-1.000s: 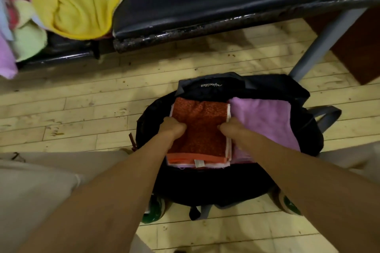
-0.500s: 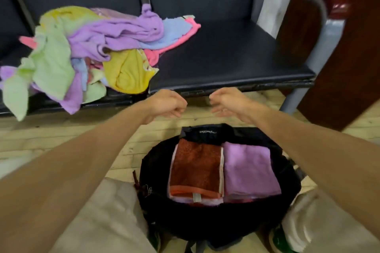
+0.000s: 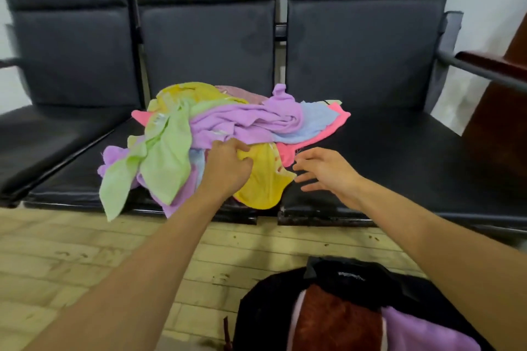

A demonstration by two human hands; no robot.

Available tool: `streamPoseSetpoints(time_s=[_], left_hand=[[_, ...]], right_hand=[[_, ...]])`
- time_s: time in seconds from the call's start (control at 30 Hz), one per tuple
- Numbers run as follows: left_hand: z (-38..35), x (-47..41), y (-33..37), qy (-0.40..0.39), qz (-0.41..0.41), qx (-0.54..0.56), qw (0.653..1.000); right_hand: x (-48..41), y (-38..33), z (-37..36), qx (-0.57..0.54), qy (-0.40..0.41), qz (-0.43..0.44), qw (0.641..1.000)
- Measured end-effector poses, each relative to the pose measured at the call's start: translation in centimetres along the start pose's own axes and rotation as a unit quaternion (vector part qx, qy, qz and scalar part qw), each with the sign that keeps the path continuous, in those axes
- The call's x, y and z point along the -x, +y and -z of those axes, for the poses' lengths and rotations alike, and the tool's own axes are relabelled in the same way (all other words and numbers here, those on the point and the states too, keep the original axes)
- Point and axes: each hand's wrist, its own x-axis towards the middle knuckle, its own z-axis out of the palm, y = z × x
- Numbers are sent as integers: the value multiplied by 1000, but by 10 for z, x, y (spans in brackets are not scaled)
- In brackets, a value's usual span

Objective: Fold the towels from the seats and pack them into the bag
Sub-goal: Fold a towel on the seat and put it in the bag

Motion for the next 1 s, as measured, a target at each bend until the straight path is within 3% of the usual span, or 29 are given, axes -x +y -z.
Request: streamPoseSetpoints(time_s=[0.17, 0.33, 0.47, 0.7, 0.87, 1.0], left_hand=[[10, -8, -28, 83, -30, -50, 995], [-1, -12, -30, -29, -3, -147, 989], [-4, -19, -35, -35, 16, -188, 981], [-7, -23, -17, 84, 30, 41, 995], [5, -21, -14, 245, 159, 208, 933], [9, -17, -9, 234, 177, 280, 914]], right_hand=[[-15, -1, -25, -10, -21, 0, 1000], [-18, -1, -39, -27, -19, -2, 999], [-19, -1, -41, -32, -28, -4, 999], [-15, 4, -30, -82, -32, -12, 996], [-11, 5, -26, -146, -43, -35, 988], [-9, 4, -31, -145, -65, -44, 986]])
